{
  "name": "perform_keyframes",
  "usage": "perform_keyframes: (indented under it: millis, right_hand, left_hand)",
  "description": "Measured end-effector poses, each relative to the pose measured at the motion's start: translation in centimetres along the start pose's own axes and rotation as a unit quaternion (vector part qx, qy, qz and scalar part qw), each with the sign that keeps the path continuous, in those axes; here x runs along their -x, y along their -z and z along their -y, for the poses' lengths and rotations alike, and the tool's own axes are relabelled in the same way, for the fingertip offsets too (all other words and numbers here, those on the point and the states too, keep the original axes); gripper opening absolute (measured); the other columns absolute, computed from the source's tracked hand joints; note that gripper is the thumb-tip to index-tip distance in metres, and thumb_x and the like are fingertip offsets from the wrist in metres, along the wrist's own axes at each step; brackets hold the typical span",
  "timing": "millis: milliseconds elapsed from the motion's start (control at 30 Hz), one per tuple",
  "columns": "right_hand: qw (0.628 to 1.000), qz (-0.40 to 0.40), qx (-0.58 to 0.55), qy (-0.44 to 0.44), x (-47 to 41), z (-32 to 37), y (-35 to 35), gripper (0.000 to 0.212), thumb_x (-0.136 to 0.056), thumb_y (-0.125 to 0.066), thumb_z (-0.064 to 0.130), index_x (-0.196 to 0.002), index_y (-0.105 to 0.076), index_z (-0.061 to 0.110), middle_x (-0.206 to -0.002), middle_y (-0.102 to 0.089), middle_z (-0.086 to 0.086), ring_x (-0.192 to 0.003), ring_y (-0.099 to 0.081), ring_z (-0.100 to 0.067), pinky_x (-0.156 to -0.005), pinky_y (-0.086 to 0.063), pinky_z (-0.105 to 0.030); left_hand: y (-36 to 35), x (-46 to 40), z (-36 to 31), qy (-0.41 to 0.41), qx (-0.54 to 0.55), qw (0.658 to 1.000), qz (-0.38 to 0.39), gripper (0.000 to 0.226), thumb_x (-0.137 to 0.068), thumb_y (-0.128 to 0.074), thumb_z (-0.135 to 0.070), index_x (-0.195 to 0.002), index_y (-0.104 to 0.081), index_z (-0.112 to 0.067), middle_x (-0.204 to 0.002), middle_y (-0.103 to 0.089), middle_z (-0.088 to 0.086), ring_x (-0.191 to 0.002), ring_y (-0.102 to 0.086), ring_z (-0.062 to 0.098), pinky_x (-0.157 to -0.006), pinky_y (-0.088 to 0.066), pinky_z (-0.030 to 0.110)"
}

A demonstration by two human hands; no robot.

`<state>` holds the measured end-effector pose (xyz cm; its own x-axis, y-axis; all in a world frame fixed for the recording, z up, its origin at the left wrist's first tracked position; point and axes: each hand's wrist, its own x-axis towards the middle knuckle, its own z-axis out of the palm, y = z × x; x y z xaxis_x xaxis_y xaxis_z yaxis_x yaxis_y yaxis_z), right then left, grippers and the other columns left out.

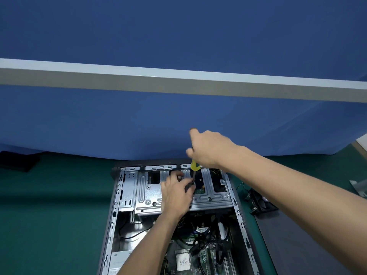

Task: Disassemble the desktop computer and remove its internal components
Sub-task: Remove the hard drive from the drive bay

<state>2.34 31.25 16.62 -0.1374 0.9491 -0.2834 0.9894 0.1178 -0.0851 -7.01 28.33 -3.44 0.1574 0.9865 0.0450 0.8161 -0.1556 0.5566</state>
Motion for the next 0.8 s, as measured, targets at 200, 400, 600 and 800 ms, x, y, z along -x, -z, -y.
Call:
perform_keyframes:
  millis: [200, 400, 600, 800]
  right_hand:
    - [0.994, -0.019, 0.068, -0.079, 0.3, 0.1, 0.4, 0.039, -0.085, -0.052, 0.053, -0.092, -0.045, 0.016, -0.075, -0.048, 0.001, -0.069, -0.047, -0.023, -0.051, -0.025, -0.028]
    - [0.994, 0.022, -0.098, -0.031, 0.1, -0.2, -0.2, 0.017, -0.089, -0.049, 0.027, -0.102, -0.045, 0.017, -0.098, -0.048, -0.003, -0.086, -0.05, -0.026, -0.068, -0.038, -0.032]
    - [0.995, -0.033, -0.096, -0.005, -0.3, -0.5, -0.8, 0.014, -0.093, -0.044, 0.025, -0.101, -0.047, 0.013, -0.095, -0.053, -0.003, -0.085, -0.05, -0.029, -0.068, -0.037, -0.033]
    - [0.998, -0.04, 0.016, -0.033, 0.0, 0.2, -0.5, 0.031, -0.089, -0.049, 0.049, -0.089, -0.045, 0.018, -0.081, -0.053, -0.001, -0.076, -0.047, -0.026, -0.054, -0.029, -0.03]
  left_hand:
    - [-0.1, -0.1, 0.0, 0.001, -0.01, 1.0, 0.0, 0.029, -0.086, -0.057, -0.04, -0.114, -0.062, -0.035, -0.126, -0.041, -0.007, -0.118, -0.035, 0.012, -0.093, -0.018, 0.026]
    - [-0.2, -0.1, -0.1, -0.002, -0.009, 1.0, -0.009, 0.03, -0.085, -0.058, -0.04, -0.113, -0.062, -0.035, -0.125, -0.042, -0.007, -0.117, -0.037, 0.011, -0.093, -0.02, 0.026]
    - [0.0, -0.1, -0.2, -0.001, 0.001, 1.0, -0.012, 0.028, -0.084, -0.058, -0.038, -0.11, -0.064, -0.034, -0.123, -0.043, -0.007, -0.115, -0.039, 0.011, -0.09, -0.02, 0.025]
    - [0.1, -0.1, -0.2, 0.0, -0.002, 1.0, -0.015, 0.026, -0.083, -0.059, -0.037, -0.109, -0.064, -0.033, -0.124, -0.042, -0.008, -0.114, -0.04, 0.01, -0.089, -0.019, 0.024]
